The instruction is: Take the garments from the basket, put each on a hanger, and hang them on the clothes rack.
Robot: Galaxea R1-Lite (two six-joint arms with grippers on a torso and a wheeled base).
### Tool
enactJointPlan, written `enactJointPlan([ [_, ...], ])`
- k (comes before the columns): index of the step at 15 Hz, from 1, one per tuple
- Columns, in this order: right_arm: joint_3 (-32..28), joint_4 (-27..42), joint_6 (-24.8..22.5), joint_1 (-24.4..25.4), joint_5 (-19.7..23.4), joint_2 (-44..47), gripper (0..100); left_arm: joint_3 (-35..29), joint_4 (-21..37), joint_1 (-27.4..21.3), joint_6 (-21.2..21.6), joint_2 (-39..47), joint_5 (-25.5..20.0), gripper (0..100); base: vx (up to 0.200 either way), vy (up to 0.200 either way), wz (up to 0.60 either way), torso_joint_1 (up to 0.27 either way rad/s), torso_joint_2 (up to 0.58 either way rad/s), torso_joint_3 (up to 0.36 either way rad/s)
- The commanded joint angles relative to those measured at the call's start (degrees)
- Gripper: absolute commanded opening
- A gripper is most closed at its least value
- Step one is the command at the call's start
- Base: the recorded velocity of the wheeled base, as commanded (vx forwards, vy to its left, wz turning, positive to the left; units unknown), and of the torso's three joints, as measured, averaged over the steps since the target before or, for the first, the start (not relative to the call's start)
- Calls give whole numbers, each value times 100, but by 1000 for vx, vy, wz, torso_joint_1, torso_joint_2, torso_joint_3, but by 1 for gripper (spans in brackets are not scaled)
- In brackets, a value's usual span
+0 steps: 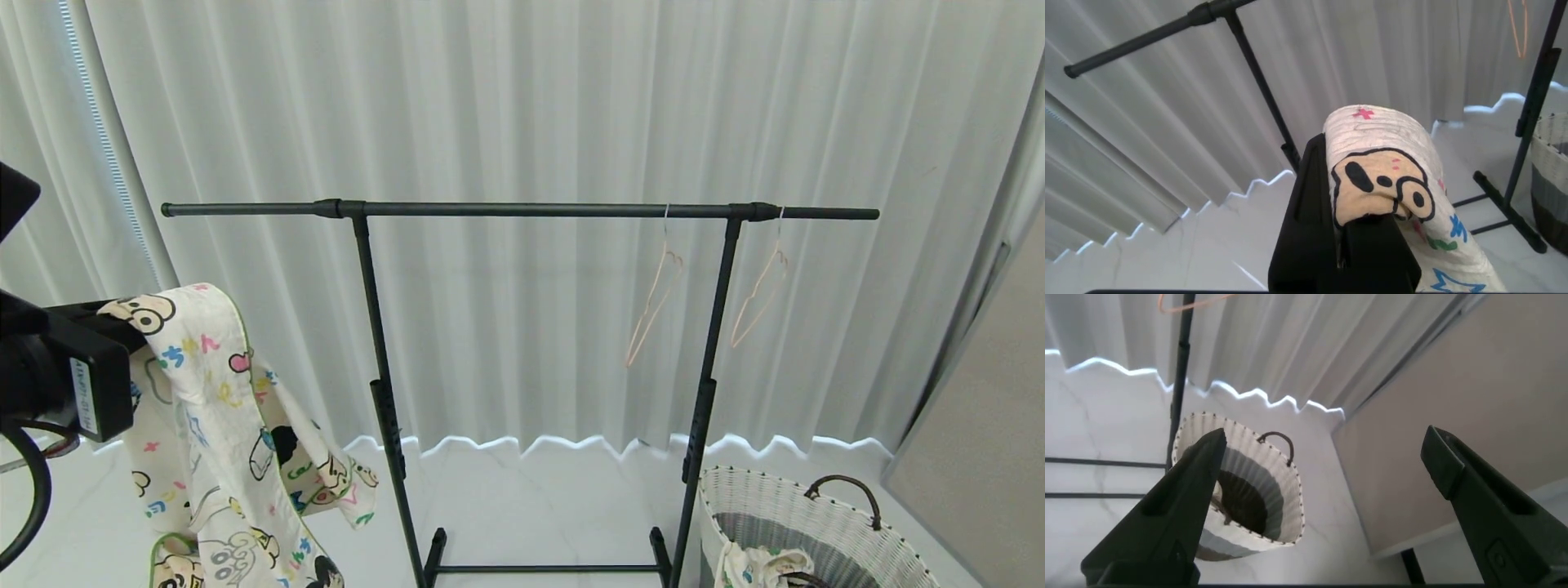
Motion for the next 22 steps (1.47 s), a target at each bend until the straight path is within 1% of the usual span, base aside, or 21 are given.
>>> enactJointPlan([
  [1, 171, -56, -8, 4, 6, 1, 100, 5, 10, -4, 2, 15, -3, 0, 0, 0, 0, 154, -315, -154],
  [3, 215, -126, -17, 4, 6, -8, 100, 14, 10, -4, 2, 15, 5, 0, 0, 0, 0, 81, -144, -71],
  [12, 232, -135, -8, 4, 32, 19, 100, 14, 10, -30, 11, -20, -3, 0, 200, 0, 0, 14, -13, -7],
  [17, 311, -135, 1, 4, 93, 10, 100, 14, 10, -267, 11, -29, 5, 0, 200, 0, 0, 1, 2, 0],
  [20, 338, -135, 9, 4, 85, 10, 100, 23, 10, -267, 318, -64, 5, 0, 200, 0, 0, -1, 5, 4],
  [22, 417, -135, 18, 4, 93, 1, 100, 23, 10, -276, 353, -73, 5, 0, 200, 0, 0, 5, 0, 0],
])
